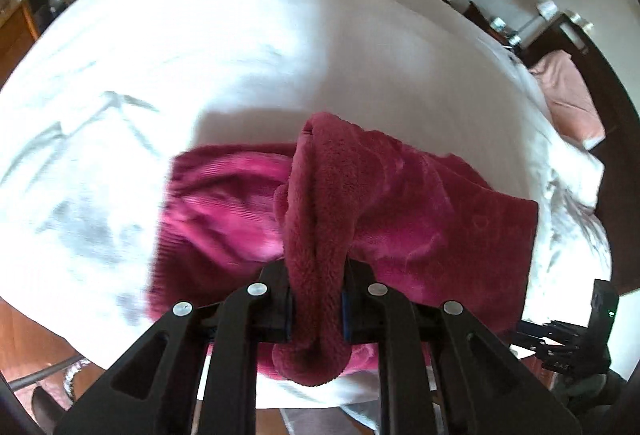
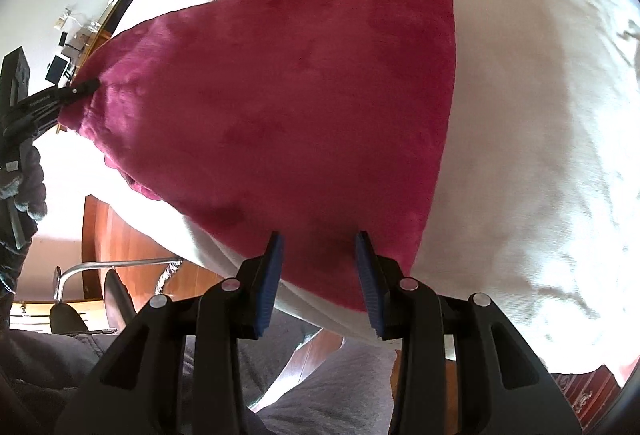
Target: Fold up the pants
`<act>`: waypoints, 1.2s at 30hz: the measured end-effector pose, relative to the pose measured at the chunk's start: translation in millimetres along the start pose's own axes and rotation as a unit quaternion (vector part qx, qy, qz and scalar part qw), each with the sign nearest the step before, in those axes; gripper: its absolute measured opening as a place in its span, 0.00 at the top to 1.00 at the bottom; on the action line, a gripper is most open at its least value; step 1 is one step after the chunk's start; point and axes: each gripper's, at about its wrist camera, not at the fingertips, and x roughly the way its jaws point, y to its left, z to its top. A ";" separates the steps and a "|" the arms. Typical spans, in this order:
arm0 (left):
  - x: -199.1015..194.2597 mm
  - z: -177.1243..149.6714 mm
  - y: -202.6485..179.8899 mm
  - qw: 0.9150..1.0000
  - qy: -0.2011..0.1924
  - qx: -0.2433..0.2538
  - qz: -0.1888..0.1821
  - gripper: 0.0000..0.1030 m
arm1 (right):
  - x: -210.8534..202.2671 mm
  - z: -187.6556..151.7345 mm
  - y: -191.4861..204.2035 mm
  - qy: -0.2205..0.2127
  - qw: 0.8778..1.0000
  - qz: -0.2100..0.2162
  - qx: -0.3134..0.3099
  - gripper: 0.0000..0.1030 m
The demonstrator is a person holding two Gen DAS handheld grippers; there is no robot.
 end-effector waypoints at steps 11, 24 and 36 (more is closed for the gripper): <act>71.2 -21.2 48.7 0.993 0.072 0.018 0.096 0.58 | -1.3 11.2 -19.2 -0.004 0.998 -0.012 0.063 0.56; -2.0 -8.1 38.3 0.998 -0.012 -0.023 0.062 0.56 | -1.1 26.0 -60.1 -0.022 0.994 0.019 0.108 0.40; 71.8 -43.6 -96.2 0.998 0.046 0.048 -0.021 0.54 | 21.2 37.9 -83.4 -0.008 0.989 0.091 0.115 0.37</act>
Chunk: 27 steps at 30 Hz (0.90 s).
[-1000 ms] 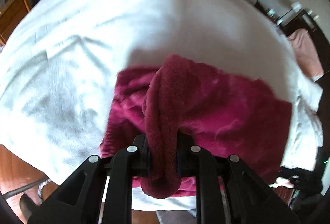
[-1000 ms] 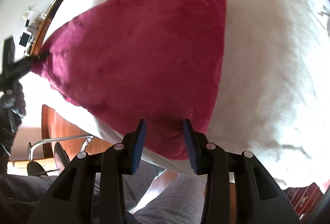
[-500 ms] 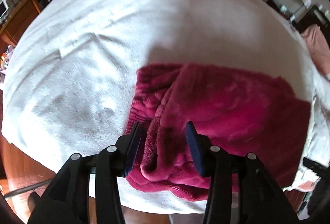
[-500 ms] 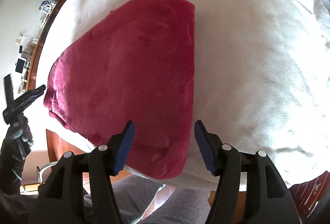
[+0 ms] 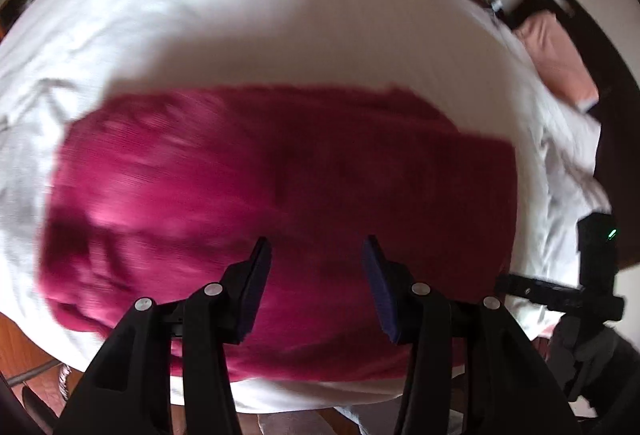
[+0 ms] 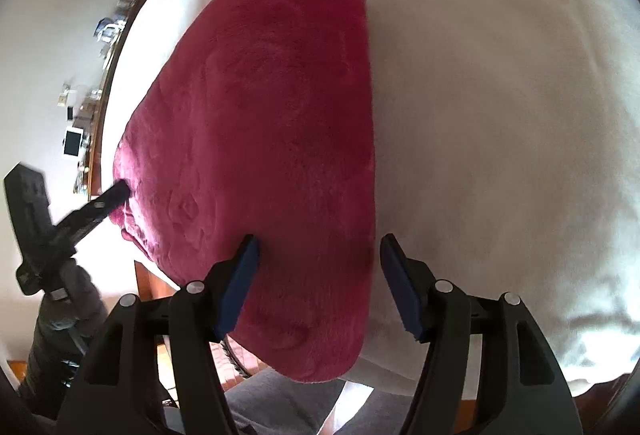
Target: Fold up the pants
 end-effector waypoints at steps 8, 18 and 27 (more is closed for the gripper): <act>50.3 -9.2 -4.2 0.998 0.016 -0.006 0.053 0.53 | 9.4 8.5 -2.8 0.020 0.999 0.033 -0.025 0.37; 37.7 -13.2 -9.8 0.998 0.002 -0.028 0.053 0.52 | -1.4 10.6 18.2 0.019 0.997 0.046 -0.052 0.74; 10.0 -6.4 30.5 1.000 -0.004 -0.017 0.007 0.52 | -39.0 3.7 88.3 -0.020 0.993 0.066 -0.092 0.77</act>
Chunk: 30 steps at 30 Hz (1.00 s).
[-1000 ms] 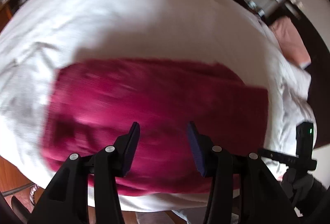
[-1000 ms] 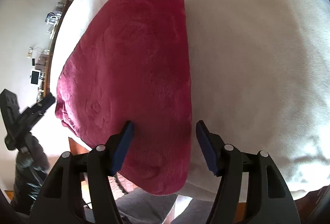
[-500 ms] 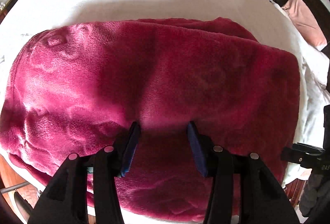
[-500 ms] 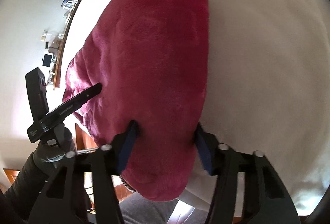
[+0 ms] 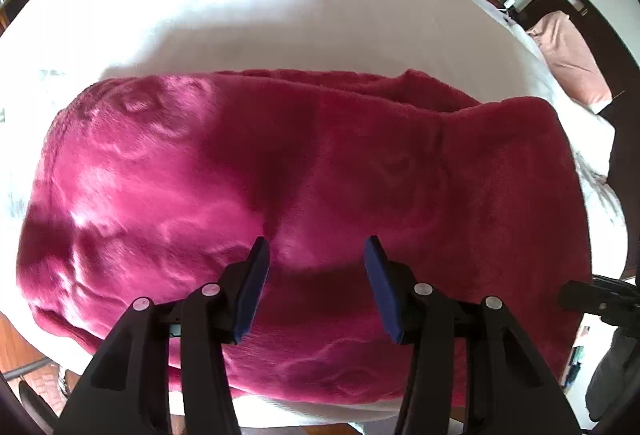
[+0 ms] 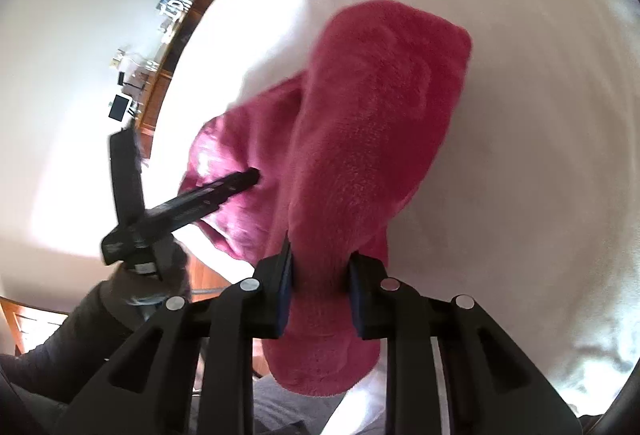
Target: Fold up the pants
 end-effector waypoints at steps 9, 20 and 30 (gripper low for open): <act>-45.0 14.3 66.1 0.998 -0.016 -0.019 -0.058 0.52 | 3.7 20.4 100.0 -0.038 0.998 0.031 -0.045 0.78; -100.7 7.9 161.2 0.988 -0.053 -0.092 -0.113 0.52 | 82.8 41.5 233.5 -0.006 0.985 0.065 -0.163 0.81; -121.7 -12.7 249.1 0.980 -0.067 -0.169 -0.085 0.52 | 194.1 35.3 264.9 0.086 0.968 0.037 -0.231 1.00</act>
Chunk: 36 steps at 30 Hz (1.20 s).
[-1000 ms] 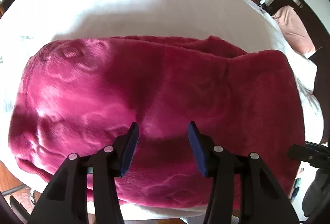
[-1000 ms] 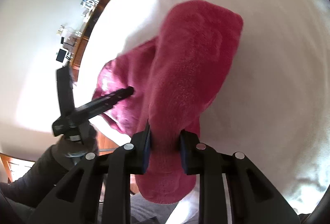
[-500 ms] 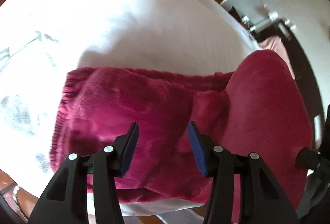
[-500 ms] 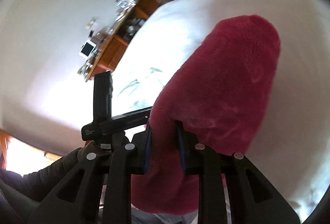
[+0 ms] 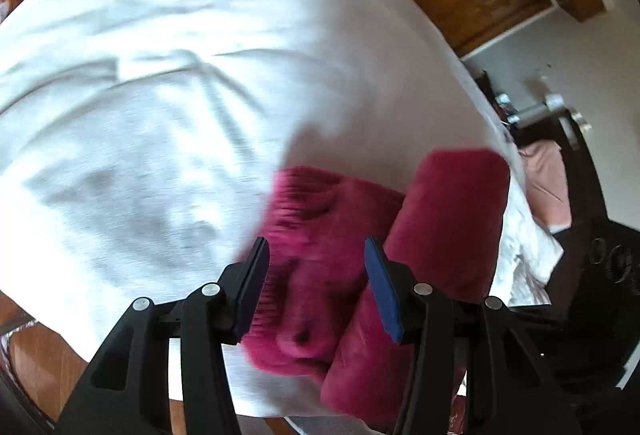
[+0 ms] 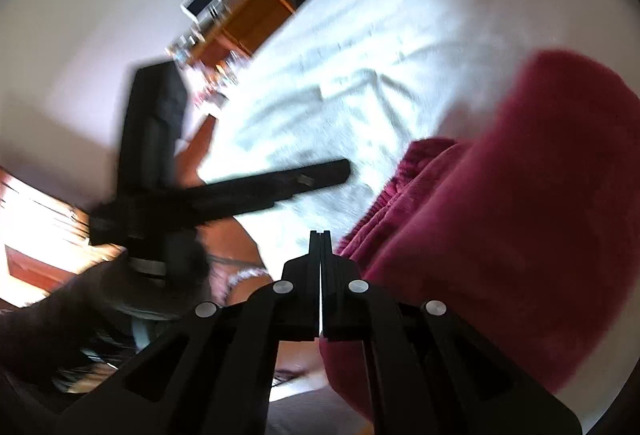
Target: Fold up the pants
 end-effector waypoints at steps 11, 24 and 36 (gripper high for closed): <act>-1.7 -15.5 -13.6 0.999 0.035 0.041 -0.011 0.47 | -27.0 -1.6 -12.4 -0.027 0.999 -0.027 -0.010 0.87; 69.1 -14.2 -105.0 0.981 0.114 0.135 -0.076 0.15 | -128.8 -53.0 -89.5 -0.131 0.970 -0.147 0.141 0.52; 50.4 8.3 -101.8 0.983 0.118 0.122 -0.073 0.73 | -104.6 -59.0 -88.5 -0.112 0.972 -0.160 0.133 0.52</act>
